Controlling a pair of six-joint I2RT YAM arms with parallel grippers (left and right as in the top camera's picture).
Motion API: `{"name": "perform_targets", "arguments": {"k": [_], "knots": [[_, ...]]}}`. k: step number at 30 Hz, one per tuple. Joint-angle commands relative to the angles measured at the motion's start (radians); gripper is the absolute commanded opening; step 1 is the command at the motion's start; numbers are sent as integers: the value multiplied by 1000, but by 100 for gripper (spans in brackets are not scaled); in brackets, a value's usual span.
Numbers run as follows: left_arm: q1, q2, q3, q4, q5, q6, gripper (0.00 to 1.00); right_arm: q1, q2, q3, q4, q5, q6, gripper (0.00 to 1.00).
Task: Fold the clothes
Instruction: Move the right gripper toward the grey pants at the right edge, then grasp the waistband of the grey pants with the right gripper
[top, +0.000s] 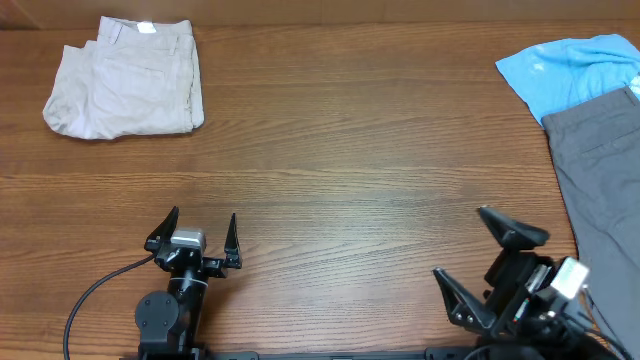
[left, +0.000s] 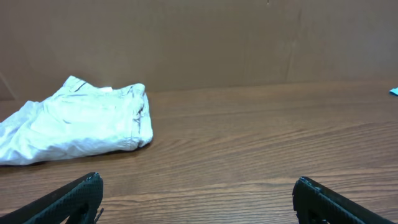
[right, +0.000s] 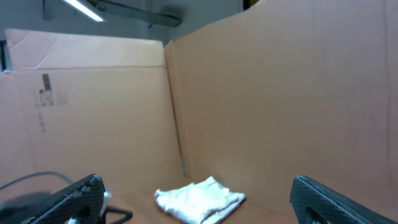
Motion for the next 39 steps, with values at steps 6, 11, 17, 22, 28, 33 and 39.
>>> {"name": "perform_targets", "arguments": {"k": [6, 11, 17, 22, 28, 33, 39], "knots": [[4, -11, -4, 0, 8, 19, 100, -2, 278, 214, -2, 39, 5, 100], [4, -11, -4, 0, 8, 19, 100, -2, 499, 366, -111, 40, -30, 100], [4, -11, -4, 0, 8, 19, 100, -2, 723, 534, -408, -26, -70, 100], [4, -11, -4, 0, 8, 19, 100, -2, 785, 537, -367, -109, -71, 100], [4, -11, -4, 0, 8, 19, 100, -26, 808, 567, -402, 22, -70, 100], [4, -11, -4, 0, 8, 19, 100, -29, 933, 688, -620, 330, -108, 100], [4, -11, -4, 0, 8, 19, 100, -30, 1232, 1017, -980, 751, -141, 100]]}}
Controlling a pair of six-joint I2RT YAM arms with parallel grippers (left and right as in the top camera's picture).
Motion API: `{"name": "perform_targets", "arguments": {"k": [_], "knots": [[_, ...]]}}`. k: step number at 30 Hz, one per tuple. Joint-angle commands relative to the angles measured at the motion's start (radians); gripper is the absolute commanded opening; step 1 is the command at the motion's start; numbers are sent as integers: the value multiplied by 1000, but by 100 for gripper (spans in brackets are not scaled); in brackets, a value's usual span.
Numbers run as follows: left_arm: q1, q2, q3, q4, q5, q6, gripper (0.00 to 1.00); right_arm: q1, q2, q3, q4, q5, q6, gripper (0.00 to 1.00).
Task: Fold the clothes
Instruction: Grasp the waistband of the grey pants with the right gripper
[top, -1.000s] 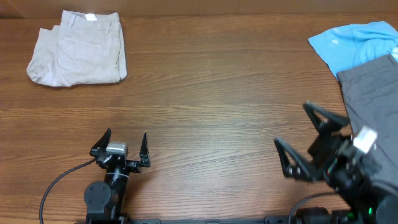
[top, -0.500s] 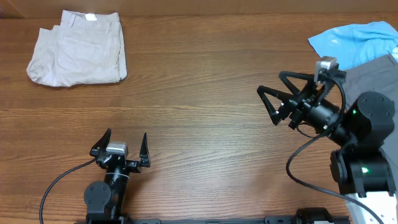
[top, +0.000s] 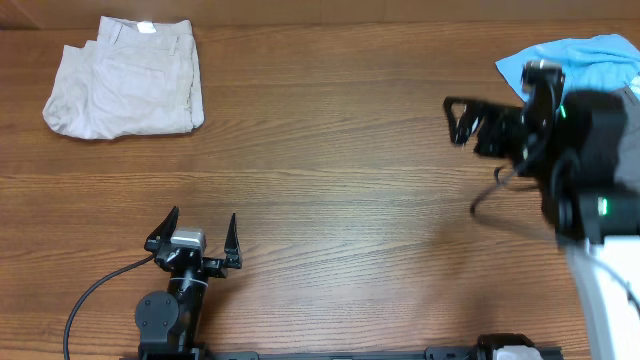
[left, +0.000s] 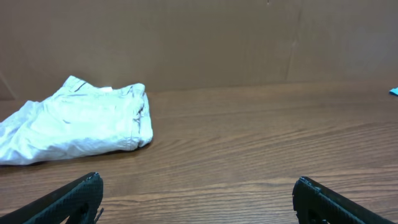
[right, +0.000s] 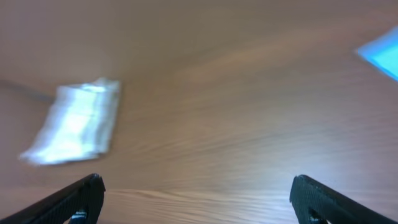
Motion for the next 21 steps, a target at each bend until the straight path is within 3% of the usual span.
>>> {"name": "perform_targets", "arguments": {"k": [1, 4, 10, 21], "knots": [[4, -11, -4, 0, 8, 19, 100, -4, 136, 181, -91, 320, -41, 100], [4, -11, -4, 0, 8, 19, 100, -4, 225, 271, -166, 404, -76, 100], [4, -11, -4, 0, 8, 19, 100, -39, 290, 267, -87, 701, -130, 100], [4, -11, -4, 0, 8, 19, 100, -211, 565, 267, -36, 711, -245, 100]]}}
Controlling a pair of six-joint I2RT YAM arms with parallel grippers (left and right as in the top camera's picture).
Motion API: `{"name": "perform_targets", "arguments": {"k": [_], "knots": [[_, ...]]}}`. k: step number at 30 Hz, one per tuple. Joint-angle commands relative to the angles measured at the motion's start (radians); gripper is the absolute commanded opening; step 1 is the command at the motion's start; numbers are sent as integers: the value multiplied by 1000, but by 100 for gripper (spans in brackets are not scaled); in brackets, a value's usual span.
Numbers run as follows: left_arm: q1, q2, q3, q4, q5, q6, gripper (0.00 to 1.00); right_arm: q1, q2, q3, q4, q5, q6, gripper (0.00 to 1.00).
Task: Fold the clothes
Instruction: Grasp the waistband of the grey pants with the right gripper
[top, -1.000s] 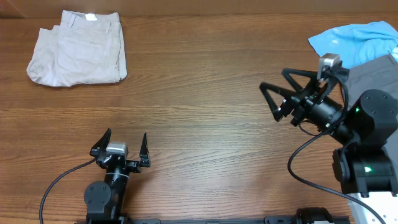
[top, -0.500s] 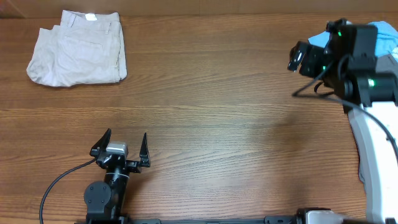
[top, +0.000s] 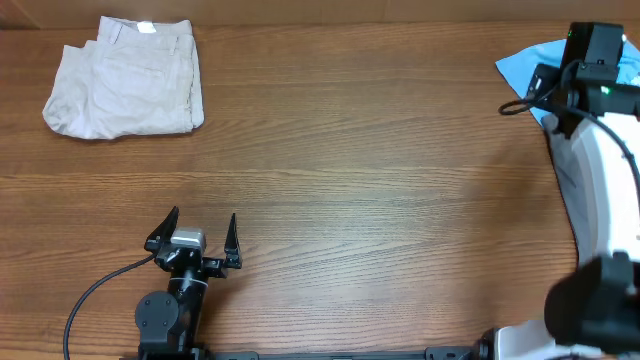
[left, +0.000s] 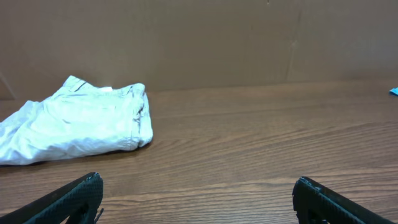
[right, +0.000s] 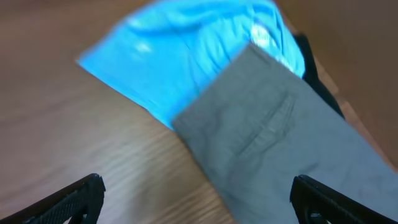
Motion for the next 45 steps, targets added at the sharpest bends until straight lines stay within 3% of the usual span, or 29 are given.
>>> {"name": "perform_targets", "arguments": {"k": [1, 15, 38, 45], "knots": [[4, -11, -4, 0, 8, 19, 100, -14, 82, 19, 19, 47, -72, 100], [4, -11, -4, 0, 8, 19, 100, -39, 362, 19, 95, 191, -73, 99], [4, -11, -4, 0, 8, 19, 100, -53, 506, 19, 214, 188, -78, 92], [4, -11, -4, 0, 8, 19, 100, -95, 520, 19, 232, 191, -77, 78]]}}
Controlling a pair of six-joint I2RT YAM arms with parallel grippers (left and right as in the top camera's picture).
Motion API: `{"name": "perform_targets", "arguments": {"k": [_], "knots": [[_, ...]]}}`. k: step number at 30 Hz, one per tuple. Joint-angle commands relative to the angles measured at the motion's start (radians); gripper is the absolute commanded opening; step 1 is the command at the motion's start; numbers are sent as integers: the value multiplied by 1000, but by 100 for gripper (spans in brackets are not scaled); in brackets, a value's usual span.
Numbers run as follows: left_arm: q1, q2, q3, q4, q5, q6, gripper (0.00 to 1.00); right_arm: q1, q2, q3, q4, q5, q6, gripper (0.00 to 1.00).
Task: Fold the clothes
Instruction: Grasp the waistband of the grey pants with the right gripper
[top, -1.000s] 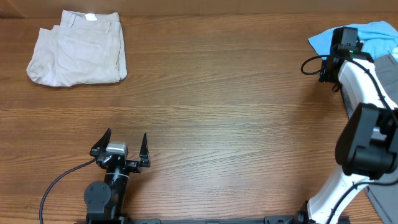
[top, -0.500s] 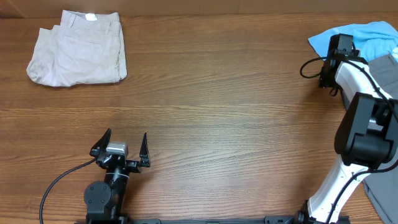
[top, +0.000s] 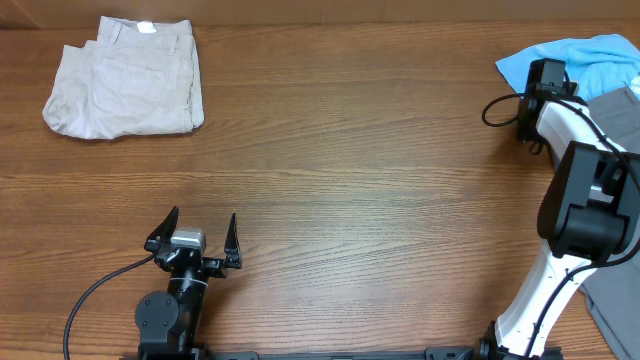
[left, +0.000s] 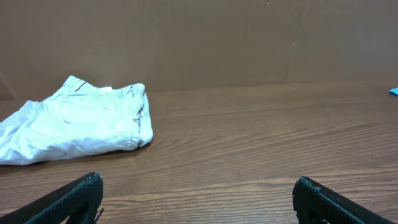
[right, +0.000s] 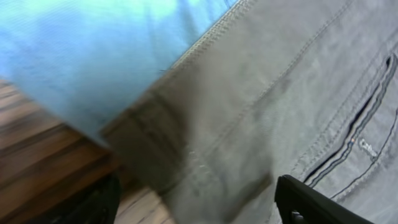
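Grey trousers (right: 280, 93) lie at the table's right edge, their top overlapping a blue garment (right: 87, 50). My right gripper (right: 199, 202) is open and low over the trousers' waistband corner, with one finger on each side of the cloth. From overhead, the right arm reaches to that corner, where the right gripper (top: 534, 112) sits beside the blue garment (top: 585, 55) and the grey trousers (top: 622, 102). Near the front edge my left gripper (top: 192, 236) rests open, holding nothing. Folded beige shorts (top: 125, 77) lie at the far left, also seen from the left wrist as the beige shorts (left: 81, 121).
The wooden table (top: 350, 150) is bare between the two piles. A cardboard wall (left: 217, 37) stands behind it. The right arm's links (top: 585, 200) rise along the right edge, over part of the trousers.
My right gripper was above the blue garment and the trousers; now it is down close on the trousers' waistband corner, still open. The left arm has not moved.
My right gripper first sat open at the near right edge, looking up at the walls. Then it was raised over the table's right side, then above the blue and grey clothes, and now it is low at the trousers' corner. The left gripper stayed put.
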Motion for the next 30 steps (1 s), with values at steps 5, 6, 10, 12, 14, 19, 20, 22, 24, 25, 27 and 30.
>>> {"name": "perform_targets", "arguments": {"k": [5, 6, 10, 12, 14, 19, 20, 22, 24, 25, 27, 30], "knots": [[4, -11, -4, 0, 8, 19, 100, -59, 47, 11, -2, -11, 1, 71], [4, -11, -4, 0, 8, 19, 100, -61, 47, 11, -2, -18, 0, 69], [4, -11, -4, 0, 8, 19, 100, -62, 47, 11, -2, -28, 1, 53], [4, -11, -4, 0, 8, 19, 100, -61, 47, 11, -1, -27, 1, 51], [4, -11, -4, 0, 8, 19, 100, -61, 47, 11, -1, -27, 4, 49], [4, -11, -4, 0, 8, 19, 100, -61, 45, 17, -10, 6, 22, 24], [4, -11, -4, 0, 8, 19, 100, -61, 45, 23, -18, 17, 39, 20], [4, -11, -4, 0, 8, 19, 100, -61, 44, 40, -39, 18, 62, 20], [4, -11, -4, 0, 8, 19, 100, -61, 40, 62, -60, 18, 65, 20], [4, -11, -4, 0, 8, 19, 100, -61, 35, 70, -67, 18, 65, 21], [4, -11, -4, 0, 8, 19, 100, -61, 22, 85, -82, 17, 94, 27], [4, -11, -4, 0, 8, 19, 100, -61, -2, 92, -90, -3, 106, 29]]}}
